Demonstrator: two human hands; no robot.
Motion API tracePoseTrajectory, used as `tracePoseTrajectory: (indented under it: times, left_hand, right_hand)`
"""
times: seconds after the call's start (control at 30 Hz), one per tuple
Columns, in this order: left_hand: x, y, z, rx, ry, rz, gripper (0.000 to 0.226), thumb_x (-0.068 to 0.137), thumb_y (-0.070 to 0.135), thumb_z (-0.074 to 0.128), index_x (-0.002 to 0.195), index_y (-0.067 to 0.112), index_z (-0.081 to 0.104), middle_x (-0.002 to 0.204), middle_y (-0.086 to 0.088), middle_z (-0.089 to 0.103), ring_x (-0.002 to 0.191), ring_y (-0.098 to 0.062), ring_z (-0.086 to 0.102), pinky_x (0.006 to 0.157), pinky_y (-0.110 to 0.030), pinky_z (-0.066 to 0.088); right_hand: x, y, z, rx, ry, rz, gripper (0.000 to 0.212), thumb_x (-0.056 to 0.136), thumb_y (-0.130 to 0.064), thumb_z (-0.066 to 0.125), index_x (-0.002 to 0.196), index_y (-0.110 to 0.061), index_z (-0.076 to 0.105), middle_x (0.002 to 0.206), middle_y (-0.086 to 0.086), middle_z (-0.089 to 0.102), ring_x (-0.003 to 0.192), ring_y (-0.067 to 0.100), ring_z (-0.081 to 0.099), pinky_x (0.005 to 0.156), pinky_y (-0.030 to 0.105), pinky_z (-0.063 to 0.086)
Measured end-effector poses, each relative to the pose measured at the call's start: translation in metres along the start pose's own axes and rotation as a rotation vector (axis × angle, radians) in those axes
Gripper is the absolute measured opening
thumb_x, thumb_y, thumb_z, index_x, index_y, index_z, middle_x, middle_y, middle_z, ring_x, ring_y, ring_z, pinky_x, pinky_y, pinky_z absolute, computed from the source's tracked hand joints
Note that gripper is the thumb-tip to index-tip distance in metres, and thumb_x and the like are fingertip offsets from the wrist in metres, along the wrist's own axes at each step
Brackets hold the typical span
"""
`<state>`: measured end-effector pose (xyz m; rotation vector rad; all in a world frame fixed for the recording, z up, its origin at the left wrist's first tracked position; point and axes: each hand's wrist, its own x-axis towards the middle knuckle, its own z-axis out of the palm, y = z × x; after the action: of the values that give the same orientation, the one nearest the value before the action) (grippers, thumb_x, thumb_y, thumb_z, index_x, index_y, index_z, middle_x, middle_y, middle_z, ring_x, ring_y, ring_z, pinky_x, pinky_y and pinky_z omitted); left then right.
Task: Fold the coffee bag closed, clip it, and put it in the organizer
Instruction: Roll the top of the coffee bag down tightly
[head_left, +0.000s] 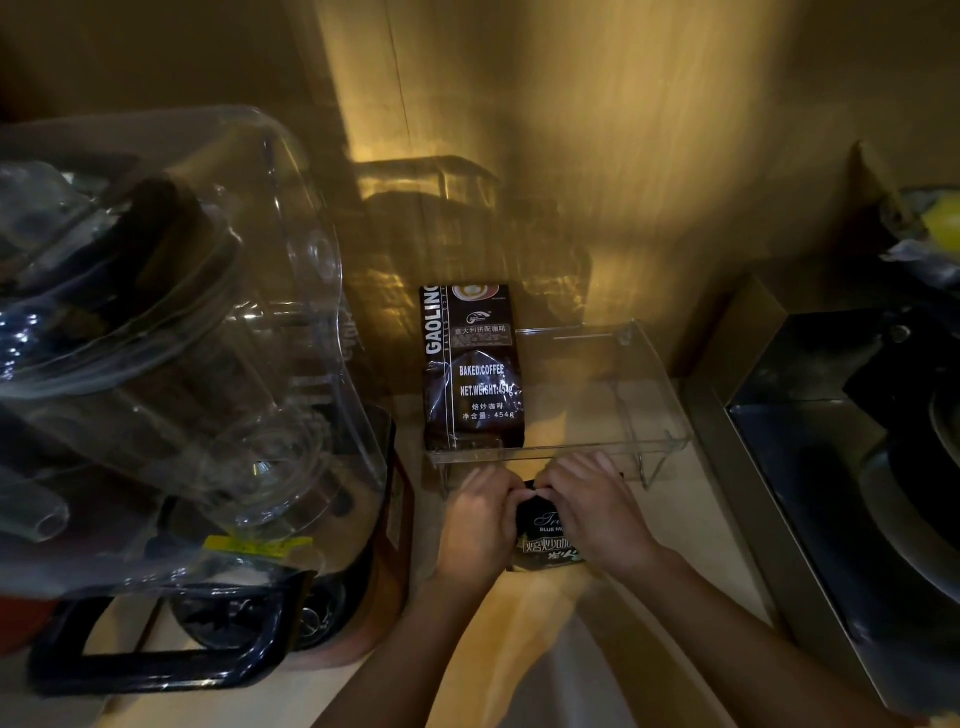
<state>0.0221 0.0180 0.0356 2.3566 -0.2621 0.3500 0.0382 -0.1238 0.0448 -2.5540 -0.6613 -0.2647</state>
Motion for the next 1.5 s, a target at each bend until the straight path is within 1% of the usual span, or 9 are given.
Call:
tracePoseTrajectory:
  times: [0.1,0.17,0.3,0.47,0.6,0.83,1.2,1.37,1.5]
  left_hand:
    - [-0.001,-0.001,0.001,-0.010,-0.022,0.006,0.007,0.082,-0.004,0.057,0.079,0.002,0.060,0.078,-0.016,0.062,0.076,-0.027,0.055,0.064,-0.024,0.034]
    - [-0.001,-0.003,0.001,-0.028,-0.017,-0.021,0.009,0.081,-0.005,0.056,0.080,0.002,0.061,0.079,-0.016,0.063,0.078,-0.027,0.055,0.066,-0.026,0.036]
    - [-0.004,-0.010,-0.001,-0.040,0.023,-0.097,0.004,0.083,0.004,0.059,0.079,0.004,0.061,0.081,-0.015,0.063,0.078,-0.025,0.056,0.066,-0.024,0.035]
    - [-0.004,-0.012,-0.002,0.013,0.004,-0.033,0.006,0.085,0.005,0.058,0.079,0.004,0.057,0.078,-0.015,0.062,0.075,-0.026,0.056,0.063,-0.032,0.040]
    - [-0.009,-0.013,-0.003,0.009,0.014,0.001,0.011,0.084,0.011,0.052,0.075,0.007,0.056,0.072,-0.012,0.061,0.068,-0.024,0.055,0.059,-0.027,0.036]
    - [-0.009,-0.012,-0.003,0.020,0.005,0.031,0.009,0.084,0.006,0.056,0.076,0.007,0.055,0.073,-0.012,0.060,0.069,-0.023,0.054,0.059,-0.030,0.037]
    - [-0.010,-0.012,-0.003,0.003,0.013,0.010,0.009,0.083,0.002,0.059,0.076,0.007,0.056,0.076,-0.011,0.061,0.073,-0.022,0.055,0.061,-0.031,0.041]
    - [-0.008,-0.007,-0.001,-0.010,0.001,-0.002,0.009,0.083,0.003,0.059,0.076,0.007,0.057,0.076,-0.012,0.061,0.072,-0.023,0.054,0.061,-0.036,0.045]
    - [-0.007,-0.009,-0.003,-0.010,0.002,-0.034,0.008,0.083,0.004,0.060,0.076,0.007,0.058,0.077,-0.011,0.061,0.073,-0.021,0.054,0.062,-0.031,0.042]
  right_hand:
    - [0.002,0.001,0.001,0.015,0.025,0.027,0.012,0.073,0.005,0.059,0.066,-0.005,0.057,0.065,0.009,0.062,0.065,0.027,0.058,0.069,0.027,0.030]
    - [0.001,0.003,0.003,0.001,0.048,0.049,0.013,0.077,-0.008,0.055,0.065,-0.005,0.057,0.064,0.009,0.063,0.063,0.028,0.059,0.068,0.028,0.030]
    - [-0.002,0.008,0.004,-0.026,0.082,0.064,0.038,0.082,-0.035,0.045,0.060,-0.006,0.055,0.060,0.009,0.062,0.060,0.026,0.057,0.069,0.029,0.031]
    - [0.001,-0.002,0.007,0.051,0.041,-0.011,0.006,0.079,-0.006,0.058,0.073,-0.006,0.061,0.071,0.009,0.065,0.069,0.028,0.061,0.070,0.030,0.033]
    - [0.004,-0.010,0.012,0.043,-0.003,-0.055,0.013,0.072,0.008,0.064,0.073,-0.004,0.062,0.072,0.010,0.066,0.072,0.024,0.062,0.071,0.028,0.030]
    - [0.004,-0.002,0.008,0.047,0.033,-0.030,0.011,0.076,-0.002,0.066,0.069,-0.007,0.060,0.070,0.006,0.066,0.071,0.023,0.060,0.073,0.023,0.024]
    - [-0.009,0.030,-0.009,0.081,0.077,0.089,0.011,0.078,-0.002,0.065,0.074,-0.013,0.063,0.078,0.003,0.069,0.077,0.023,0.060,0.077,0.035,0.030]
    - [-0.013,0.045,-0.014,0.069,0.080,0.149,0.007,0.079,-0.007,0.065,0.074,-0.012,0.064,0.077,0.005,0.069,0.078,0.025,0.059,0.075,0.028,0.025]
    - [-0.014,0.051,-0.015,0.091,0.111,0.255,0.016,0.074,-0.020,0.071,0.065,-0.011,0.062,0.070,0.003,0.065,0.073,0.022,0.056,0.074,0.035,0.037]
